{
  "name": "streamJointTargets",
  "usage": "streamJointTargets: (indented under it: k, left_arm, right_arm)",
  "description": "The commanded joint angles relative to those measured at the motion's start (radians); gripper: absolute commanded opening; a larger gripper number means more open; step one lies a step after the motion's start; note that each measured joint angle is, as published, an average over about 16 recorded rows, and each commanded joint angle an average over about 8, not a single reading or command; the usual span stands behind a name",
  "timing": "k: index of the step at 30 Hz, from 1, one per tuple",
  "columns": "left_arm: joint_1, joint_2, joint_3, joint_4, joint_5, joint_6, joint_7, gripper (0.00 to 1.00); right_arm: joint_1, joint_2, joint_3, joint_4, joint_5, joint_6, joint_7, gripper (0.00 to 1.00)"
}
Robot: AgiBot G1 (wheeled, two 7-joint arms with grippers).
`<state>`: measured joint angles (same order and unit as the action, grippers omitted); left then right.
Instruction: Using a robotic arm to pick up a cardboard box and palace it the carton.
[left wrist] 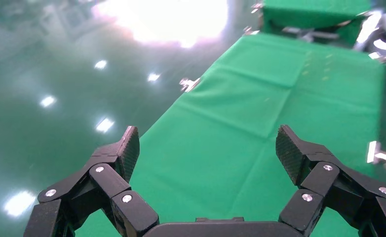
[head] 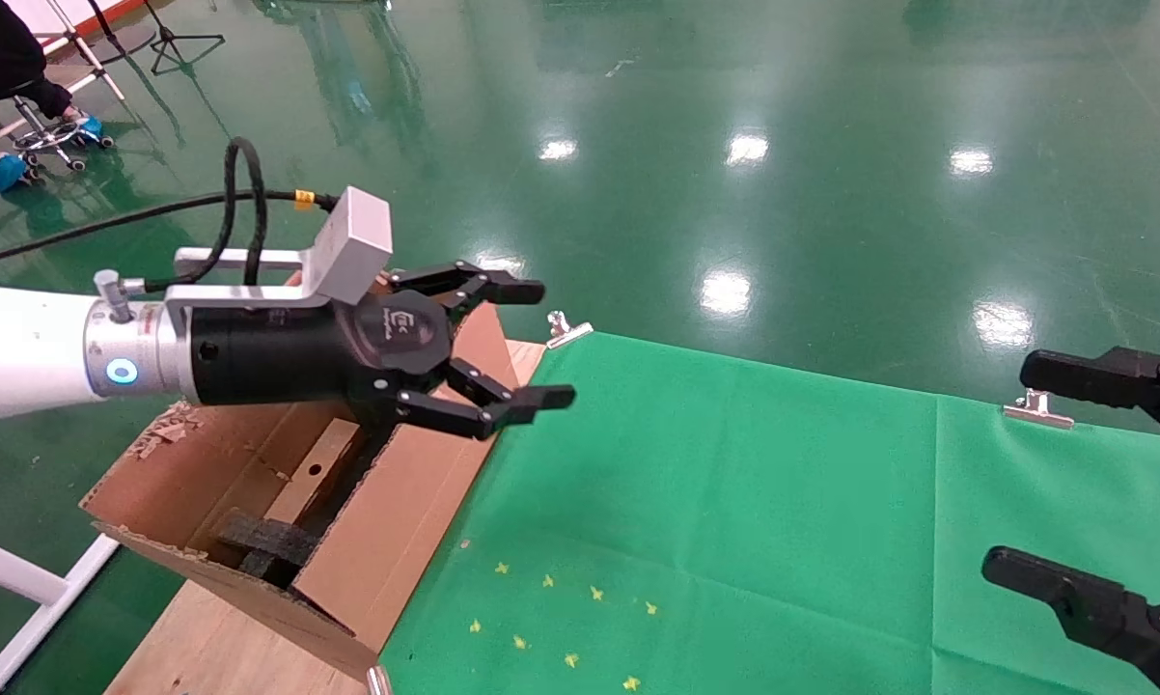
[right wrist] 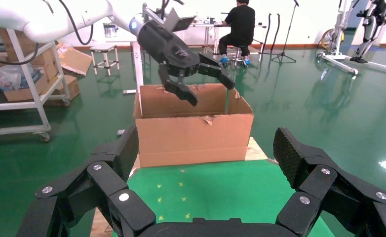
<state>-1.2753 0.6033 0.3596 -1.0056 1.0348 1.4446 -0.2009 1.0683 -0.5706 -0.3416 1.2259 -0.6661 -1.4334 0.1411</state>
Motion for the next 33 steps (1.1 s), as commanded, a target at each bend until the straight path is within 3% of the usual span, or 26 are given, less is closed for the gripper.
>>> streamJointTargets:
  k: [1, 20, 33]
  left_arm:
    - [0.020, 0.001, -0.008, -0.028, -0.031, 0.005, 0.001, 1.00]
    - [0.202, 0.008, -0.080, -0.280, -0.306, 0.051, 0.013, 1.00]
    - [0.213, 0.008, -0.086, -0.295, -0.324, 0.055, 0.014, 1.00]
  right_arm:
    - [0.000, 0.000, 0.000, 0.000, 0.000, 0.000, 0.000, 1.00]
    - [0.000, 0.000, 0.000, 0.000, 0.000, 0.000, 0.000, 1.00]
    - [0.000, 0.000, 0.000, 0.000, 0.000, 0.000, 0.000, 1.00]
